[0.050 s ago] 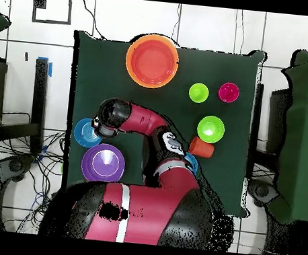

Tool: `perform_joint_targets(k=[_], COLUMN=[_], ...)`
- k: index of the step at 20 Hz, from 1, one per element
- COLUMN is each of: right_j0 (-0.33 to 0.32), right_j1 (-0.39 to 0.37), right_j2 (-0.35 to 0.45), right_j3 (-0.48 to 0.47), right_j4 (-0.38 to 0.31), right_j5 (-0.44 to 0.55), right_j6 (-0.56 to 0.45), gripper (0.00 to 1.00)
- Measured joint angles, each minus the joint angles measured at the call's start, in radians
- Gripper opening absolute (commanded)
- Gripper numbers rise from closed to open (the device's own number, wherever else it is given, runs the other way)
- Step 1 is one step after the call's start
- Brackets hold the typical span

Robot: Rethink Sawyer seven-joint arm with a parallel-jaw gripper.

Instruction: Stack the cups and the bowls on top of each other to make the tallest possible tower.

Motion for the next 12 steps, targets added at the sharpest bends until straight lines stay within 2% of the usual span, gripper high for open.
perform_joint_targets(k=[6,7,12], right_j0=[0.002,0.004,0.004], right_j1=[0.051,0.059,0.056], right_j2=[-0.001,-0.002,-0.002], right_j3=[0.0,0.0,-0.002], right_j4=[-0.024,-0.033,-0.04], right_j5=[-0.023,-0.033,-0.034], right_j6=[0.0,0.0,0.0], gripper=[1.0,0.0,0.0])
